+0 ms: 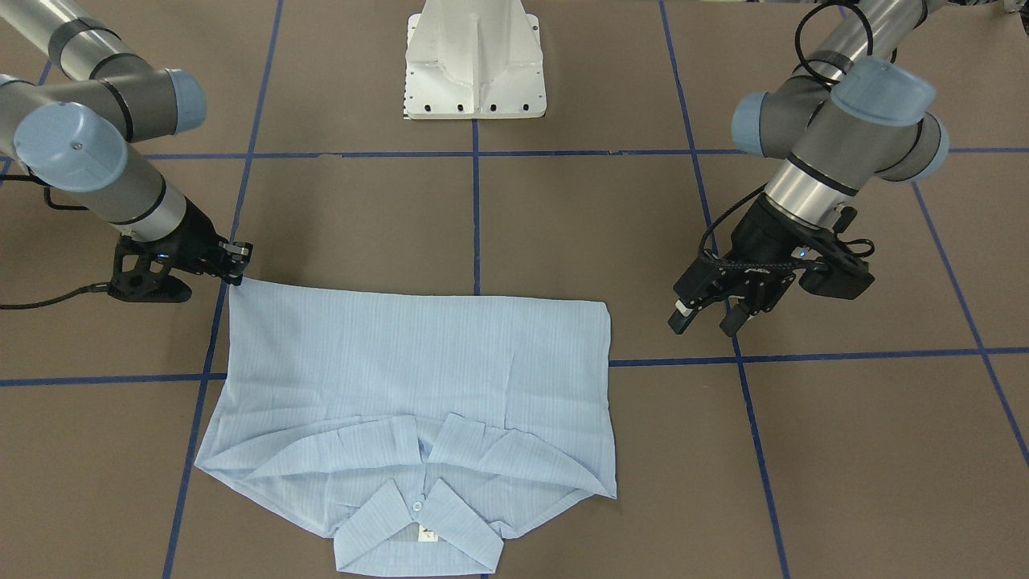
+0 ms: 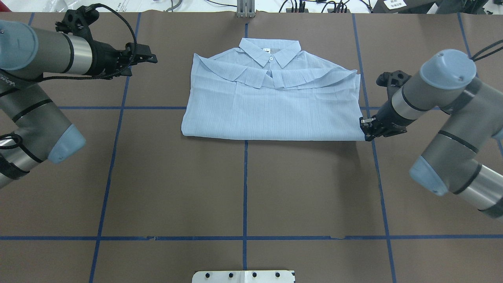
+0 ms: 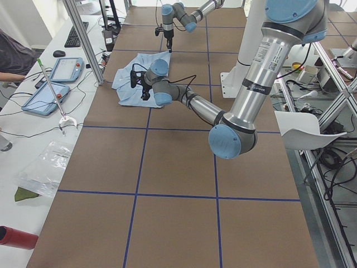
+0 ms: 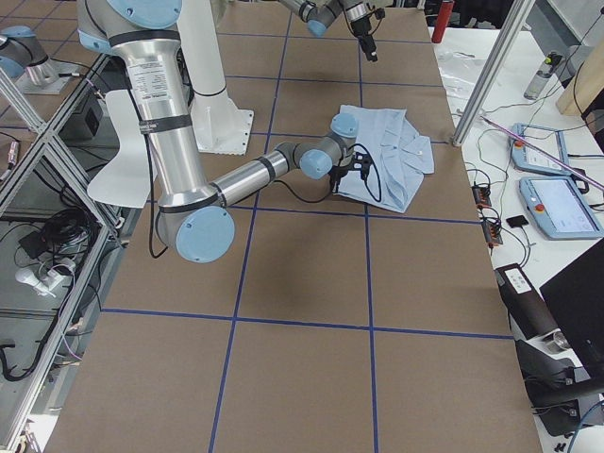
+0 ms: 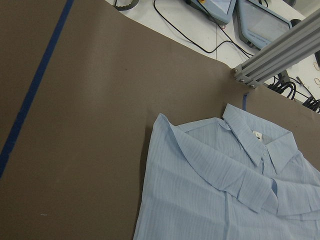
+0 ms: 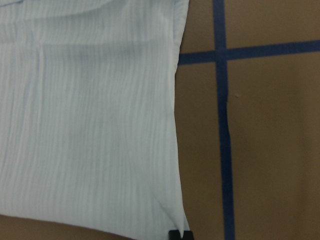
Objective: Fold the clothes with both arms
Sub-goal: 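Grasp the side edge with the right gripper and drag it toward the robot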
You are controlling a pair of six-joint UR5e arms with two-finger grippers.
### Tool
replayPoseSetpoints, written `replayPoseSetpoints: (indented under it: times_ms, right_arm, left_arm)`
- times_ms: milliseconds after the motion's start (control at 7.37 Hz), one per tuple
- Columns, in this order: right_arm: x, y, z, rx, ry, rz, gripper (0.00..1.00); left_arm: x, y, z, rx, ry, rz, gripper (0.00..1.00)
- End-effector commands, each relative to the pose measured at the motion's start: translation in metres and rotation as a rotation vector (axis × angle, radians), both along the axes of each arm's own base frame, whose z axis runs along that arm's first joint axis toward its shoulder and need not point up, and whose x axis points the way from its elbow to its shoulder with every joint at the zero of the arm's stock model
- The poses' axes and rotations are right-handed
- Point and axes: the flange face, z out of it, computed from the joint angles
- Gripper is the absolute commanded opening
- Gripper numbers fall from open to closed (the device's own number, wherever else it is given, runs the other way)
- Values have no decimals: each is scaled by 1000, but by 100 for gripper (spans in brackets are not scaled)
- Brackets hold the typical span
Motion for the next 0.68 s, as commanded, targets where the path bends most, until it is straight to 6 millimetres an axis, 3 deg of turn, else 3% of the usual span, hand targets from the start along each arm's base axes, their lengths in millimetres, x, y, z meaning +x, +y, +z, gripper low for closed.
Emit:
replayPoseSetpoints:
  times_ms: [0,407,543]
  right_arm:
    - [34,66,0,-11,-25,-54,0]
    - [26,161,-17,-31,-62,-230,0]
    - [13,193,-20,-42,-66,-310,0]
  left_arm:
    - [3,7,-9,1,1,10,100]
    - [7,14,-17,-11,7,15,100]
    - [7,15,-17,-11,7,17,100]
